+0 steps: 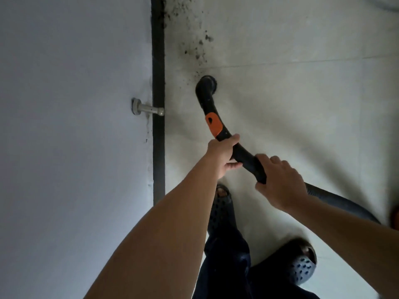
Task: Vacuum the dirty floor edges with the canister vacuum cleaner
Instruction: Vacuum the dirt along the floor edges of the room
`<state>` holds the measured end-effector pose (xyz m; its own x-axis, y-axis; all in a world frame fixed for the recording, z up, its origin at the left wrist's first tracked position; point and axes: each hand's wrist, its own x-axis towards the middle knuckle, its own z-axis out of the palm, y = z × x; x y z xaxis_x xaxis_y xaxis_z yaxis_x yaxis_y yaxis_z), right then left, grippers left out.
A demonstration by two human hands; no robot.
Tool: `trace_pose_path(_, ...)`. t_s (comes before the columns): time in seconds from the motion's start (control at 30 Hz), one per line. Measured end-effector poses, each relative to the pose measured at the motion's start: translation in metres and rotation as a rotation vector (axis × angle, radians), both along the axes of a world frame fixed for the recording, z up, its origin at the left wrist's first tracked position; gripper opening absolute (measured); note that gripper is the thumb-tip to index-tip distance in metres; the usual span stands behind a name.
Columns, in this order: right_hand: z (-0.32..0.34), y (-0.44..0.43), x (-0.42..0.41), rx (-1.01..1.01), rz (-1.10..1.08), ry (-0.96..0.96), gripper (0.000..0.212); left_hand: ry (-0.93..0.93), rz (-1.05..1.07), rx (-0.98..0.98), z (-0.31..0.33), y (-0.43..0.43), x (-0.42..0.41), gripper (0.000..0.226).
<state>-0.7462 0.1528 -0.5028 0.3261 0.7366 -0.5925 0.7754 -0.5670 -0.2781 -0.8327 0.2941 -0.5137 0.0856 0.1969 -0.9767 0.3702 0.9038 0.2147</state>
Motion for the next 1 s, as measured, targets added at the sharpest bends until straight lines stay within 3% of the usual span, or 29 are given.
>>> trace_pose_path(0.17, -0.003, 0.008, -0.019, -0.030, 0.280, 0.072, 0.058, 0.058, 0.204, -0.113, 0.009, -0.014, -0.061, 0.037)
trace_pose_path(0.43, -0.016, 0.063, 0.034, 0.018, 0.081, 0.055, 0.060, -0.047, 0.117, 0.057, -0.006, 0.053, 0.008, 0.041)
trace_pose_path(0.57, -0.005, 0.068, 0.036, -0.045, 0.256, 0.028, 0.060, 0.043, 0.203, -0.050, 0.002, 0.042, -0.004, 0.040)
trace_pose_path(0.67, 0.001, 0.068, 0.040, -0.073, 0.378, 0.022, 0.059, -0.001, 0.275, -0.161, 0.008, 0.030, -0.018, 0.038)
trace_pose_path(0.87, -0.003, 0.141, 0.085, -0.064, 0.347, -0.080, 0.062, -0.112, 0.329, -0.094, 0.006, 0.105, 0.029, 0.030)
trace_pose_path(1.0, 0.004, 0.181, 0.087, -0.056, 0.279, -0.069, 0.060, -0.072, 0.306, -0.049, 0.014, 0.147, 0.040, 0.033)
